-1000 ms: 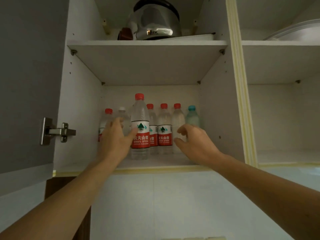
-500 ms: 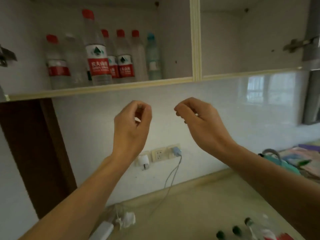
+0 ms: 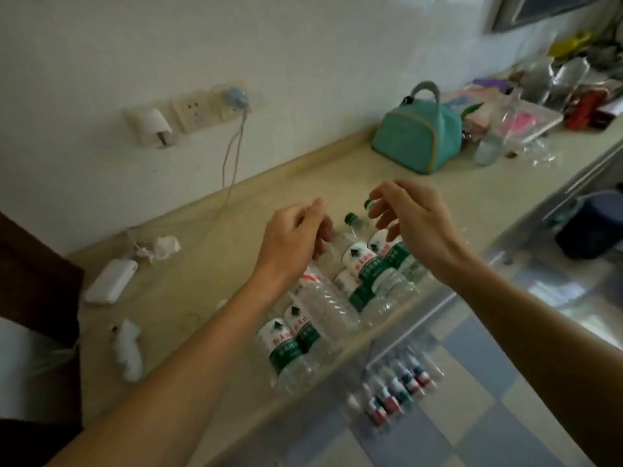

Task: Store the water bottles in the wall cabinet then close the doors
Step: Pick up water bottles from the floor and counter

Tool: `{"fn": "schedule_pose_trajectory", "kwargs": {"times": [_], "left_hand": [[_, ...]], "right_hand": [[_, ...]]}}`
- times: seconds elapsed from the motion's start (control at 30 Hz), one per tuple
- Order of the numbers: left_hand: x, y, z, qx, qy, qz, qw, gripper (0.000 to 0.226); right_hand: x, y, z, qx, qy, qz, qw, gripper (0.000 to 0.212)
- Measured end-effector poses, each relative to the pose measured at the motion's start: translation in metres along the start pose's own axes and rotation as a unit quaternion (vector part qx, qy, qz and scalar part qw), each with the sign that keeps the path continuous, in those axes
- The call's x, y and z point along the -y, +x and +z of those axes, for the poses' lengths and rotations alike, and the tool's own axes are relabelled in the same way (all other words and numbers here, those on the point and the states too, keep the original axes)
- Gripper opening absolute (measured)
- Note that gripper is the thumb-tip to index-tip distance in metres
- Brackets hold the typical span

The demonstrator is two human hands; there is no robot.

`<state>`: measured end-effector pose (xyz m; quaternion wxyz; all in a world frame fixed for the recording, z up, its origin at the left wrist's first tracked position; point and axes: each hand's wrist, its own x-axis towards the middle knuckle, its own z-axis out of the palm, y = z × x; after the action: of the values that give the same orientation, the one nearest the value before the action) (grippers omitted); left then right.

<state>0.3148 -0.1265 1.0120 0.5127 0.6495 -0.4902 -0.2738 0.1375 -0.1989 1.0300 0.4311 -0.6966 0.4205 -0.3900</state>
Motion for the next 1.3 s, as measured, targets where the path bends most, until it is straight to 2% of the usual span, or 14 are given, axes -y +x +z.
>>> {"fn": "schedule_pose_trajectory", "kwargs": {"times": [0.13, 0.27, 0.33, 0.53, 0.67, 0.8, 0.93, 1.07, 1.17, 1.3], "left_hand": [[0.038, -0.041, 0.072, 0.092, -0.049, -0.064, 0.993, 0.043], [0.071, -0.079, 0.140, 0.157, -0.073, -0.103, 0.979, 0.039], [0.089, -0.094, 0.177, 0.177, -0.065, -0.128, 0.974, 0.040], [0.172, -0.119, 0.266, 0.195, -0.006, -0.267, 0.944, 0.041], [0.261, -0.138, 0.302, 0.213, 0.075, -0.351, 0.909, 0.038], [0.362, -0.157, 0.331, 0.239, 0.160, -0.405, 0.868, 0.034], [0.460, -0.168, 0.370, 0.231, 0.189, -0.430, 0.852, 0.027], [0.551, -0.177, 0.414, 0.220, 0.191, -0.441, 0.849, 0.024], [0.619, -0.182, 0.444, 0.221, 0.194, -0.434, 0.852, 0.024], [0.708, -0.185, 0.480, 0.183, 0.191, -0.450, 0.853, 0.032]], "right_hand": [[-0.067, -0.040, -0.031, -0.062, 0.025, 0.050, 0.997, 0.030], [-0.136, -0.082, -0.059, -0.151, 0.005, 0.109, 0.982, 0.023], [-0.178, -0.101, -0.071, -0.163, -0.005, 0.155, 0.974, 0.022], [-0.307, -0.144, -0.078, -0.092, -0.058, 0.305, 0.946, 0.020], [-0.397, -0.173, -0.067, -0.041, -0.073, 0.375, 0.923, 0.022], [-0.496, -0.200, -0.042, -0.022, -0.074, 0.437, 0.896, 0.015], [-0.598, -0.225, -0.011, 0.006, -0.087, 0.464, 0.881, 0.014], [-0.690, -0.251, 0.026, 0.044, -0.110, 0.473, 0.873, 0.029], [-0.753, -0.268, 0.052, 0.069, -0.135, 0.456, 0.877, 0.036], [-0.829, -0.276, 0.082, 0.083, -0.155, 0.427, 0.887, 0.044]]}}
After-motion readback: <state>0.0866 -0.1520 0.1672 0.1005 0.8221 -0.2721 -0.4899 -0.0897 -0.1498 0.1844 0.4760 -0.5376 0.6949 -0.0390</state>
